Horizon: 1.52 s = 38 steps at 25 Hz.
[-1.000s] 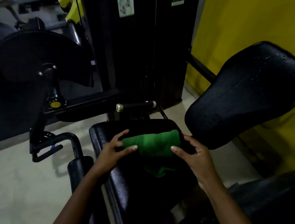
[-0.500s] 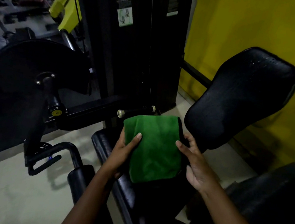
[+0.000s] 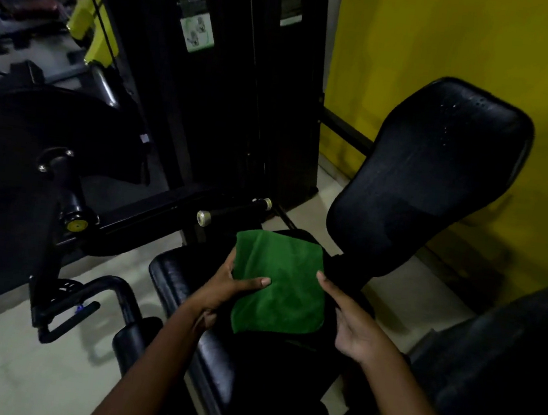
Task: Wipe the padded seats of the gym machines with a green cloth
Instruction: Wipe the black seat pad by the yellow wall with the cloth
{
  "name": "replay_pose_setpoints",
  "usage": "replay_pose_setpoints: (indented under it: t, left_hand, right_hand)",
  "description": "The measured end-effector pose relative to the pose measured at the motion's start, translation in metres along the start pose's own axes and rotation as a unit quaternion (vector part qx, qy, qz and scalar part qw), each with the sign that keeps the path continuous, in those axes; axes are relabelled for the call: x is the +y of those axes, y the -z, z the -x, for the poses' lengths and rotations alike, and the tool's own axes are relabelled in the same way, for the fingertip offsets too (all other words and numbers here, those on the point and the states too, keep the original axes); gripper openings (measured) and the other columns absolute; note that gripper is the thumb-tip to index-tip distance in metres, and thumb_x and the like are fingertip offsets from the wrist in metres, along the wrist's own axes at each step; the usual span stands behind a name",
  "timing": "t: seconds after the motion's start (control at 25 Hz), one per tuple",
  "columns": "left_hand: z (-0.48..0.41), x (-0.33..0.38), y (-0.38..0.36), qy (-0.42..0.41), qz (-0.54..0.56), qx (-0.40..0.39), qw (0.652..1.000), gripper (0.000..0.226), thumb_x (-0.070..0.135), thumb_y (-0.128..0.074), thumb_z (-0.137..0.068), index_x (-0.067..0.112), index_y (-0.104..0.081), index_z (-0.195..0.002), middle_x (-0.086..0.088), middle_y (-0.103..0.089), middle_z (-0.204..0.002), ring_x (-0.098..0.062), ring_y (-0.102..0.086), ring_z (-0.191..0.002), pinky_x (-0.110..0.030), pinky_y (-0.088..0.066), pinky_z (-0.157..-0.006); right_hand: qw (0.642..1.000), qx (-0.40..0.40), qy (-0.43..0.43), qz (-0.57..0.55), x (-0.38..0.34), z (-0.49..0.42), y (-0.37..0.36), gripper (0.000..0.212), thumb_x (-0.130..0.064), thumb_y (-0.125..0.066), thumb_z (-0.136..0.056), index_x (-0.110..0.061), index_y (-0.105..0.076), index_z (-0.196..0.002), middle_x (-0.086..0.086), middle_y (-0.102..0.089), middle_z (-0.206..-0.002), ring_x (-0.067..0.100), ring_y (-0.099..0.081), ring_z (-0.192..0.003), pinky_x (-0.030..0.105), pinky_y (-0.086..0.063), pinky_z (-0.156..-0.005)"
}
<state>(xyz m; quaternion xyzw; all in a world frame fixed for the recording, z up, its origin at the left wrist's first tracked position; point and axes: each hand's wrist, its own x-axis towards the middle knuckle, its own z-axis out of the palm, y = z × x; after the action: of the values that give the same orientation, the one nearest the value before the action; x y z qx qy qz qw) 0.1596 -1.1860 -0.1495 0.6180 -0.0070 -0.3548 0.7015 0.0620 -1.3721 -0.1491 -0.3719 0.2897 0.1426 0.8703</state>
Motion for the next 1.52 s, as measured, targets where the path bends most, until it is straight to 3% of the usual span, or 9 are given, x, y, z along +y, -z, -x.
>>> replay_pose_setpoints:
  t: [0.2,0.36,0.48,0.68,0.8,0.96,1.12,1.28,1.52]
  left_hand:
    - [-0.046,0.015,-0.044,0.041,-0.114,0.005,0.993,0.062,0.004,-0.066,-0.082,0.015,-0.037,-0.136,-0.008,-0.061,-0.118,-0.015,-0.065,-0.093,-0.024,-0.058,-0.07]
    - [-0.08,0.019,-0.078,0.076,-0.109,0.011,0.991,0.091,0.044,-0.075,-0.069,0.018,-0.029,-0.143,-0.003,-0.061,-0.12,-0.013,-0.065,-0.09,-0.027,-0.057,-0.071]
    - [-0.094,0.027,-0.095,0.158,-0.016,-0.098,0.982,0.052,0.047,-0.061,-0.082,0.015,-0.059,-0.122,-0.006,-0.071,-0.108,-0.019,-0.07,-0.095,-0.034,-0.057,-0.084]
    - [-0.13,0.031,-0.114,0.037,-0.061,-0.095,0.993,0.033,0.031,-0.066,-0.083,0.013,-0.063,-0.111,-0.01,-0.07,-0.106,-0.017,-0.07,-0.087,-0.026,-0.058,-0.069]
    - [-0.162,0.046,-0.116,-0.007,-0.106,-0.111,0.988,0.054,0.047,-0.073,-0.072,0.015,-0.057,-0.112,-0.012,-0.066,-0.113,-0.023,-0.067,-0.097,-0.036,-0.056,-0.084]
    - [-0.22,0.077,-0.105,-0.067,-0.125,-0.077,0.987,0.042,0.038,-0.055,-0.091,0.018,-0.047,-0.128,-0.002,-0.054,-0.122,-0.017,-0.052,-0.11,-0.027,-0.043,-0.085]
    - [-0.285,0.105,-0.114,-0.113,-0.082,-0.071,0.988,0.051,0.039,-0.051,-0.093,0.02,-0.039,-0.139,0.0,-0.046,-0.134,-0.019,-0.04,-0.131,-0.03,-0.031,-0.098]
    - [-0.34,0.124,-0.138,-0.111,-0.055,-0.103,0.987,0.053,0.045,-0.042,-0.095,0.027,-0.031,-0.143,0.002,-0.033,-0.15,-0.019,-0.03,-0.139,-0.033,-0.027,-0.103]
    - [-0.395,0.115,-0.161,-0.054,-0.053,-0.149,0.986,0.058,0.05,-0.031,-0.096,0.025,-0.023,-0.147,0.0,-0.028,-0.154,-0.02,-0.023,-0.143,-0.042,-0.018,-0.113]
  right_hand:
    - [0.995,0.078,0.045,0.034,-0.023,-0.023,0.032,0.07,-0.037,-0.079,-0.054,-0.013,-0.062,-0.117,0.011,-0.069,-0.11,0.028,-0.066,-0.102,0.043,-0.051,-0.092]
    - [0.984,0.116,0.138,0.007,-0.043,-0.027,0.04,0.071,-0.044,-0.079,-0.053,-0.017,-0.062,-0.117,0.006,-0.068,-0.113,0.024,-0.065,-0.103,0.042,-0.049,-0.094]
    - [0.981,0.102,0.149,-0.073,-0.053,-0.022,0.032,0.055,-0.042,-0.07,-0.064,-0.015,-0.066,-0.111,0.006,-0.072,-0.104,0.021,-0.068,-0.096,0.036,-0.05,-0.089]
    - [0.934,0.137,0.281,-0.173,-0.062,-0.044,0.01,0.096,-0.041,-0.091,-0.034,-0.01,-0.06,-0.12,0.009,-0.07,-0.107,0.021,-0.069,-0.09,0.032,-0.058,-0.076]
    - [0.898,0.23,0.322,-0.189,-0.083,-0.056,0.007,0.064,-0.025,-0.078,-0.068,-0.008,-0.054,-0.126,0.011,-0.067,-0.112,0.025,-0.066,-0.092,0.033,-0.056,-0.074]
    - [0.85,0.358,0.386,0.018,-0.135,-0.047,0.011,0.04,-0.007,-0.05,-0.093,-0.011,-0.047,-0.133,0.009,-0.058,-0.127,0.025,-0.057,-0.111,0.037,-0.048,-0.093]
    - [0.663,0.486,0.448,0.352,-0.205,-0.038,0.008,0.042,-0.01,-0.046,-0.096,-0.011,-0.042,-0.138,0.003,-0.058,-0.121,0.025,-0.056,-0.112,0.021,-0.043,-0.088]
    - [0.492,0.53,0.507,0.469,-0.269,-0.066,0.009,0.053,-0.009,-0.047,-0.091,-0.011,-0.033,-0.143,0.012,-0.048,-0.139,0.027,-0.051,-0.121,0.034,-0.045,-0.095]
    - [0.231,0.452,0.333,0.794,-0.282,-0.151,0.083,0.058,-0.01,-0.055,-0.075,-0.011,-0.049,-0.132,0.015,-0.05,-0.137,0.028,-0.039,-0.133,0.047,-0.024,-0.112]
